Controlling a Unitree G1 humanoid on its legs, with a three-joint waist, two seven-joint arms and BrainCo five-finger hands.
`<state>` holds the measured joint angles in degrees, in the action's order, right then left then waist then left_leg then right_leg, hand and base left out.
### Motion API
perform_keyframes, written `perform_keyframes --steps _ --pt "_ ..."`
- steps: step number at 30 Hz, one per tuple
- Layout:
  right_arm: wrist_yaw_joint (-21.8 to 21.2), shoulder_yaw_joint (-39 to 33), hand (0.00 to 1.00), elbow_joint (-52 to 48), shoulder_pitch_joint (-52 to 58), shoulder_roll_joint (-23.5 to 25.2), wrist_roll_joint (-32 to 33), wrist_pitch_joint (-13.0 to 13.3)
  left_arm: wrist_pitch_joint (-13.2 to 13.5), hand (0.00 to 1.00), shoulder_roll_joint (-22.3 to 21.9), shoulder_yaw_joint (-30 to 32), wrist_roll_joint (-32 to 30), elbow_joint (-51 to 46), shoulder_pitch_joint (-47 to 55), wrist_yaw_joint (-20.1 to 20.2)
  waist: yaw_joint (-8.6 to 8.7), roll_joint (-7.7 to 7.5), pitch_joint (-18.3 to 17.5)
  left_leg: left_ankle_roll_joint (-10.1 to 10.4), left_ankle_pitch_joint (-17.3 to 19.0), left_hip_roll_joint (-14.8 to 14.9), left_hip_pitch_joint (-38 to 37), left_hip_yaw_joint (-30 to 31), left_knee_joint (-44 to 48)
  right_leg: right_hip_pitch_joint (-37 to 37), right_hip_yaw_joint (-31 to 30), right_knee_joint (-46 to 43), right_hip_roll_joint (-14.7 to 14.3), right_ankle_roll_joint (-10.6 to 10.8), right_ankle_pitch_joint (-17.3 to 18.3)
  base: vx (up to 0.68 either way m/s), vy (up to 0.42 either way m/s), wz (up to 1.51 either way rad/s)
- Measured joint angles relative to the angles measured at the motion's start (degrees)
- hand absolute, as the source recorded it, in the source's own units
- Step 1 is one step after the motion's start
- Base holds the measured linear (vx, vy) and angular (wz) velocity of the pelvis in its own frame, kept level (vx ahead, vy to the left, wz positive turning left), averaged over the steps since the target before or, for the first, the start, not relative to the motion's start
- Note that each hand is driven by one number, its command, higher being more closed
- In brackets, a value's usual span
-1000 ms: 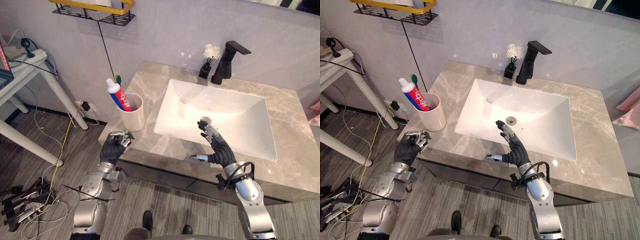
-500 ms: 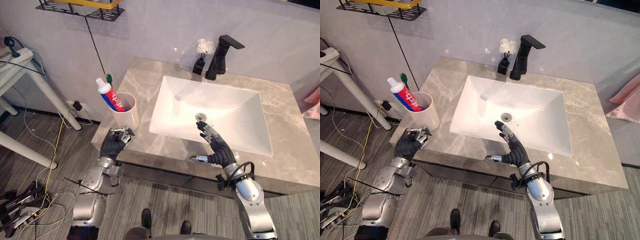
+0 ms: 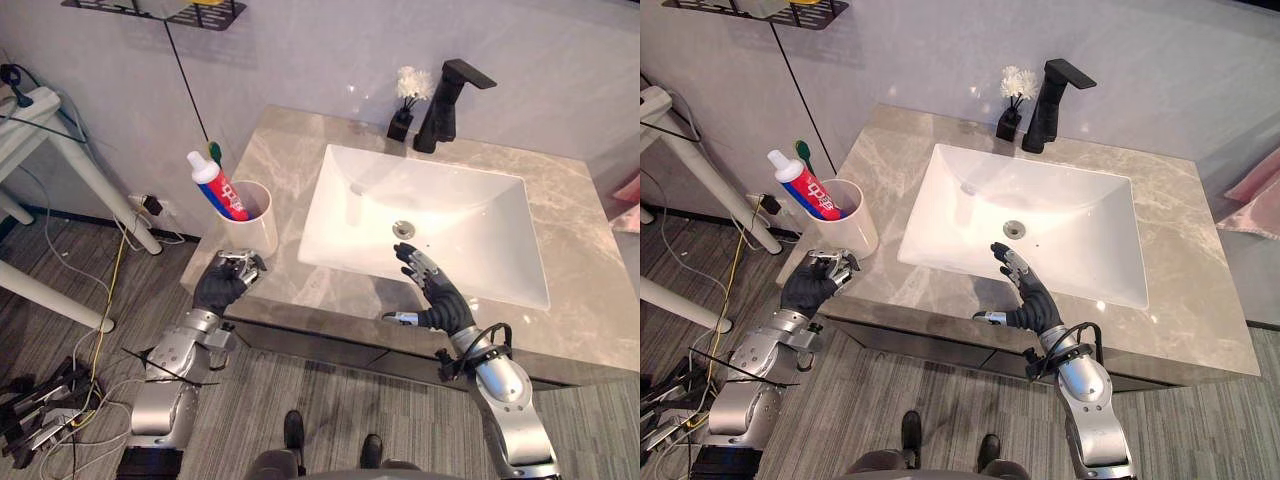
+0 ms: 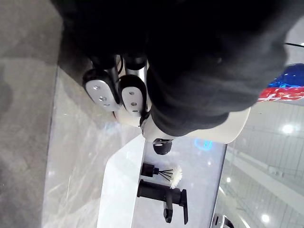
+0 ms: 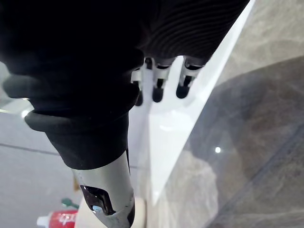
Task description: Organize washtable
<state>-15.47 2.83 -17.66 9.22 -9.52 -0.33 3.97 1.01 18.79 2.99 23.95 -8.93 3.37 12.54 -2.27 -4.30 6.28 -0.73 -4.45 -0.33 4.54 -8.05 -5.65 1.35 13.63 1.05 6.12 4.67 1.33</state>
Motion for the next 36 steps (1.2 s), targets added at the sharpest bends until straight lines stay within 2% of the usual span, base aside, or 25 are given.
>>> perform_keyframes --steps 11,22,29,36 --pt "-1.3 -0.1 0.0 -0.1 -0.3 -0.1 0.4 0.0 0.4 1.0 0.2 1.4 -0.1 -0.1 -0.6 0.5 0.04 0.02 0.5 -0.2 0.2 0.1 0.7 -0.2 0.0 0.5 -0.1 -0.1 0.0 0.4 -0.6 0.01 0.002 -0.01" --pt "-2.0 -0.8 0.0 -2.1 -0.5 -1.0 1.2 -0.1 0.2 1.0 3.7 1.7 -2.2 0.8 -2.6 0.9 0.12 -0.07 1.4 -0.1 0.1 0.2 0.7 -0.9 -0.2 1.1 -0.5 -0.8 0.0 -0.1 -0.9 0.0 0.001 -0.03" --pt "-1.8 -1.3 0.0 -2.1 -0.9 -1.1 2.1 -0.1 0.1 1.0 4.9 1.7 -2.1 5.0 -7.4 -0.2 0.13 -0.13 1.5 -0.2 0.0 0.2 1.0 -1.5 -0.3 1.8 -1.2 -0.8 0.0 -0.1 -1.2 0.0 0.01 -0.05" --pt "-1.8 -1.4 0.0 -2.1 -1.0 -1.2 2.1 -0.1 0.0 1.0 6.5 1.7 -2.2 7.1 -10.1 -0.4 1.41 -0.2 1.9 -0.1 0.0 0.2 1.1 -1.6 -0.3 1.9 -1.2 -0.8 0.0 -0.1 -1.3 0.0 0.0 0.0"
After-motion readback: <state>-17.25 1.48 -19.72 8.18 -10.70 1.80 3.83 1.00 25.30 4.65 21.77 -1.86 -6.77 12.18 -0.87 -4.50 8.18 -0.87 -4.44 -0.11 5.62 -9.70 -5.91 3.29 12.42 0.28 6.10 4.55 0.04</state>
